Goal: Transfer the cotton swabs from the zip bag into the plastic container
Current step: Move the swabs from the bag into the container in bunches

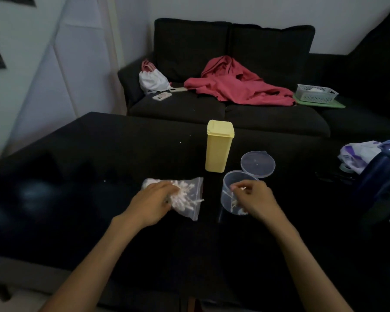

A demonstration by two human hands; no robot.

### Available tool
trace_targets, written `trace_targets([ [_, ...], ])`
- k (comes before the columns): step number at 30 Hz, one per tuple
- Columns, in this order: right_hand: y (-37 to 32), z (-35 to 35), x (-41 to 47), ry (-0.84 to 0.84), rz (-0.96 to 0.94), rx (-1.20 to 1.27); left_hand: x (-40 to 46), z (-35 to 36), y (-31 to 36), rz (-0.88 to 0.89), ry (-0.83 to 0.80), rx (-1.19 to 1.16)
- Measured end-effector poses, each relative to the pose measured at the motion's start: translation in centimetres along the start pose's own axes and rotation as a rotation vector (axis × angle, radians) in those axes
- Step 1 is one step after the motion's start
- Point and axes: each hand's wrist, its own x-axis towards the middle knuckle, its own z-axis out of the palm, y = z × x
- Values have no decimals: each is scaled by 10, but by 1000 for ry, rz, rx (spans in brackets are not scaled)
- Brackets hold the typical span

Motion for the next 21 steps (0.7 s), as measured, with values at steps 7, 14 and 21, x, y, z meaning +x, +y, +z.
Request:
trace_targets([
  [7,3,39,-11,-352,-18,-87,-26,-12,-20,49,-38,-381],
  [14,8,58,-2,-279,-253,-264,-37,-11,-28,-9,123,-190],
  [21,5,77,3,-171,-313,-519,-35,-10,-13,-17,-46,-79],
])
